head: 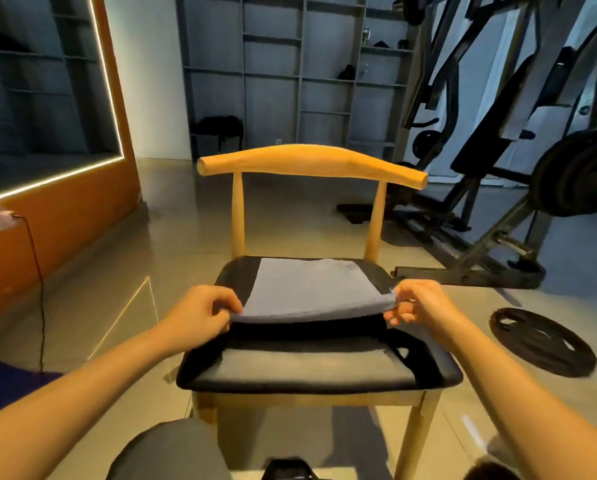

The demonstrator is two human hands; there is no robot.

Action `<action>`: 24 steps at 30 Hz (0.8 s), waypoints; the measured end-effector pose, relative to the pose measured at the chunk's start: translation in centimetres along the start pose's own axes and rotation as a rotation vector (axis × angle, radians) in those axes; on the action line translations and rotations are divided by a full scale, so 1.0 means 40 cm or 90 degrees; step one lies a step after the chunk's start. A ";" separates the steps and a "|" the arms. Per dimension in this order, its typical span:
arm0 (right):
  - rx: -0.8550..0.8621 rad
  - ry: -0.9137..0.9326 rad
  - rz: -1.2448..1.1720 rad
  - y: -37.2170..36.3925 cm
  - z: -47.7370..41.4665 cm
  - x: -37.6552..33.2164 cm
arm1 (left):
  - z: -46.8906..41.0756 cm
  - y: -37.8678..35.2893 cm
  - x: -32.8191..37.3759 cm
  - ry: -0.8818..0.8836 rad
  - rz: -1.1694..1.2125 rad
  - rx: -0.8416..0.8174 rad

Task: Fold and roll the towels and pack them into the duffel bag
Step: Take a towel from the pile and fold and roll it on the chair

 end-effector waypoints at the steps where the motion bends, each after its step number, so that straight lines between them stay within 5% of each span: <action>1: -0.041 -0.011 0.059 -0.014 0.014 0.058 | 0.027 -0.049 -0.026 0.006 -0.026 -0.052; 10: -0.229 -0.016 0.270 -0.014 0.100 0.151 | 0.087 -0.113 -0.057 0.006 -0.023 -0.206; 18: -0.246 -0.005 0.493 -0.014 0.155 0.161 | 0.126 -0.162 0.007 -0.028 -0.026 -0.410; 24: -0.293 -0.037 0.532 -0.033 0.143 0.141 | -0.021 -0.132 0.020 -0.003 -0.045 -0.217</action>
Point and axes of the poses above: each hand's wrist, its own z-axis away from the middle knuckle, its own y-axis out of the back of the hand, x = y × z, the point moved 9 cm from there along -z, towards the middle knuckle, and after that the axes turned 1 degree about x, right-handed, at the moved point
